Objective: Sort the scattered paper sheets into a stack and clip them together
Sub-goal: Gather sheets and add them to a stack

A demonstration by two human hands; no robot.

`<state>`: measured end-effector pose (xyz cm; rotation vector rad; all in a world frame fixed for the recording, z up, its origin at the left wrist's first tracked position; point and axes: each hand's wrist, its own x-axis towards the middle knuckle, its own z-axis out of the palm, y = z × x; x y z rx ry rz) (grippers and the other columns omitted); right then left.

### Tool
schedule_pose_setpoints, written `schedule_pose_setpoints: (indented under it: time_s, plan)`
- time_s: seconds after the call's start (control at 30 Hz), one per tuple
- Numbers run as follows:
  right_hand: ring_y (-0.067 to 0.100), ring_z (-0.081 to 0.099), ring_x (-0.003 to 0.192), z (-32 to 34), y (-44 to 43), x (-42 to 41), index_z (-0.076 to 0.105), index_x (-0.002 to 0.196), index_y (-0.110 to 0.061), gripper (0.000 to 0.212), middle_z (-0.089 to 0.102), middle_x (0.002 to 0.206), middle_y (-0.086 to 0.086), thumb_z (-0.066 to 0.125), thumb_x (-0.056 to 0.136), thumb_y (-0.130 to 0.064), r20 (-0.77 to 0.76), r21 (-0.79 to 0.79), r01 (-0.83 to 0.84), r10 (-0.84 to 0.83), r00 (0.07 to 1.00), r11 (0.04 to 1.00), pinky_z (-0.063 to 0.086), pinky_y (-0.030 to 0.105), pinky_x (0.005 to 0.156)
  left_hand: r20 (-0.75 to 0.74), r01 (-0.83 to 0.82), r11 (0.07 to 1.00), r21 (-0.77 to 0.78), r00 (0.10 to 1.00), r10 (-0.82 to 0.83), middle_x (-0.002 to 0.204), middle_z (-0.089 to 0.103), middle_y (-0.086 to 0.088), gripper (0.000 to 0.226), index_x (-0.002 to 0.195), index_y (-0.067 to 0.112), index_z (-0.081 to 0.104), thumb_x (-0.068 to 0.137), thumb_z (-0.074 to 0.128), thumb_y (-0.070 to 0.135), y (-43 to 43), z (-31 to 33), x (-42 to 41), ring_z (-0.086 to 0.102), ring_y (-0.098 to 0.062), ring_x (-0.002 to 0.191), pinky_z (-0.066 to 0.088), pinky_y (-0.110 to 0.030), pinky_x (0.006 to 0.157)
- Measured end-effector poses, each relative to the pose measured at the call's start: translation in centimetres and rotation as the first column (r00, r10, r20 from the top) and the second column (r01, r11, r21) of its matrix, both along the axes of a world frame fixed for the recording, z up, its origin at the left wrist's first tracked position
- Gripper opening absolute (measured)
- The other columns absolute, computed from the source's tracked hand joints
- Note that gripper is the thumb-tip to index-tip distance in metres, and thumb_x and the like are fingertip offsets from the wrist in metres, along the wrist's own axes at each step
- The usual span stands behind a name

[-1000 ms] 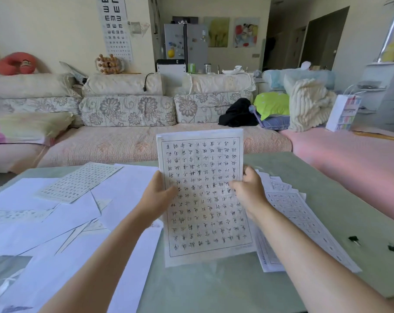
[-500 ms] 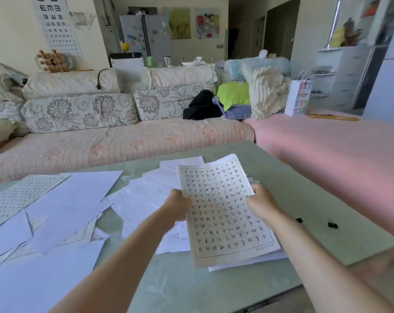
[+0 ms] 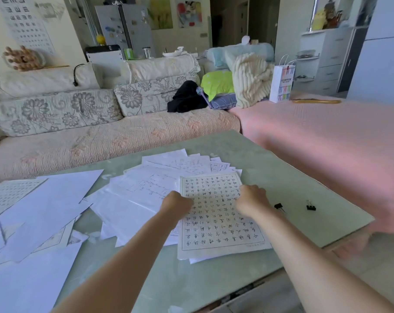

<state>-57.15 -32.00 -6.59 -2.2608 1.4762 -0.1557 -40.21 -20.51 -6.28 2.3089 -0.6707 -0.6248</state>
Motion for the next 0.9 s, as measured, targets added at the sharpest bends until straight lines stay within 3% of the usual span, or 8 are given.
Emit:
schedule_pose_setpoints:
  time_s: [0.07, 0.1, 0.17, 0.3, 0.5, 0.7, 0.8, 0.9]
  plan:
    - [0.031, 0.041, 0.118, 0.1, 0.6, -0.1, 0.053, 0.115, -0.011, 0.029, 0.048, 0.117, 0.01, 0.045, 0.087, -0.008, -0.044, -0.046, -0.01, 0.008, 0.999, 0.999, 0.041, 0.038, 0.084, -0.069, -0.015, 0.997, -0.077, 0.998, 0.01, 0.083, 0.047, -0.001, 0.006, 0.086, 0.014, 0.051, 0.088, 0.056, 0.015, 0.6, 0.1, 0.4, 0.049, -0.021, 0.082, 0.04, -0.028, 0.07]
    - [0.031, 0.042, 0.118, 0.1, 0.8, -0.1, 0.053, 0.117, -0.012, 0.03, 0.049, 0.12, 0.01, 0.047, 0.088, -0.01, -0.068, -0.089, -0.016, 0.01, 0.998, 0.996, 0.041, 0.039, 0.087, -0.095, -0.021, 0.994, -0.105, 0.995, 0.011, 0.093, 0.052, -0.003, 0.009, 0.094, 0.014, 0.053, 0.088, 0.059, 0.017, 1.0, 0.1, 0.7, 0.054, -0.023, 0.091, 0.042, -0.029, 0.078]
    - [0.03, 0.043, 0.118, 0.2, 1.3, 0.3, 0.053, 0.122, -0.013, 0.034, 0.05, 0.126, 0.01, 0.051, 0.089, -0.014, -0.087, -0.186, -0.051, 0.035, 0.996, 0.981, 0.041, 0.04, 0.092, -0.106, -0.033, 0.989, -0.145, 0.994, 0.017, 0.12, 0.057, -0.007, 0.044, 0.129, 0.013, 0.05, 0.088, 0.062, 0.022, 1.8, 0.2, 1.2, 0.059, -0.025, 0.105, 0.047, -0.031, 0.087]
    - [0.028, 0.041, 0.131, 1.2, 3.2, 3.7, 0.049, 0.141, -0.02, 0.046, 0.047, 0.143, 0.006, 0.051, 0.095, -0.022, 0.077, -0.26, -0.228, 0.255, 0.964, 0.938, 0.039, 0.042, 0.105, 0.104, 0.045, 0.984, -0.17, 0.994, -0.027, 0.127, 0.057, -0.002, 0.045, 0.135, 0.019, 0.048, 0.091, 0.056, 0.021, 4.1, 0.6, 3.4, 0.06, -0.019, 0.097, 0.046, -0.025, 0.069]
    - [0.021, 0.035, 0.139, 1.2, 8.1, 12.8, 0.043, 0.145, -0.025, 0.053, 0.04, 0.148, -0.001, 0.054, 0.093, -0.026, 0.101, -0.148, -0.58, 0.596, 0.797, 0.801, 0.037, 0.04, 0.11, 0.402, 0.028, 0.996, 0.083, 0.914, -0.059, 0.131, 0.052, -0.001, 0.043, 0.133, 0.026, 0.051, 0.091, 0.054, 0.028, 9.3, -0.6, 10.2, 0.042, -0.024, 0.124, 0.042, -0.038, 0.1]
    - [0.031, 0.025, 0.143, -0.7, 9.5, 19.8, 0.026, 0.153, -0.016, 0.086, 0.026, 0.157, 0.012, 0.053, 0.087, -0.064, -0.2, -0.118, -0.63, 0.603, 0.772, 0.768, 0.031, 0.045, 0.114, 0.463, -0.175, 0.916, 0.361, 0.886, -0.013, 0.146, 0.037, -0.009, 0.073, 0.142, 0.012, 0.035, 0.088, 0.045, 0.061, 14.3, -2.4, 16.1, 0.03, -0.03, 0.135, 0.031, -0.04, 0.106]
    - [0.031, 0.038, 0.136, -1.1, 9.3, 21.4, 0.039, 0.146, -0.022, 0.069, 0.043, 0.146, 0.011, 0.047, 0.09, -0.062, -0.267, -0.161, -0.604, 0.555, 0.788, 0.78, 0.037, 0.041, 0.106, 0.485, -0.188, 0.917, 0.353, 0.874, -0.008, 0.147, 0.035, -0.007, 0.089, 0.147, 0.013, 0.028, 0.082, 0.045, 0.072, 14.9, -2.7, 17.7, 0.03, -0.029, 0.136, 0.028, -0.04, 0.106]
    - [0.031, 0.054, 0.103, -0.7, 9.9, 22.1, 0.052, 0.11, -0.016, 0.028, 0.061, 0.108, 0.005, 0.051, 0.091, -0.037, -0.273, -0.273, -0.623, 0.562, 0.781, 0.733, 0.039, 0.035, 0.077, 0.462, -0.137, 0.929, 0.344, 0.886, -0.04, 0.147, 0.036, -0.003, 0.095, 0.146, 0.016, 0.029, 0.076, 0.046, 0.078, 14.3, -2.9, 19.4, 0.03, -0.026, 0.136, 0.027, -0.039, 0.104]
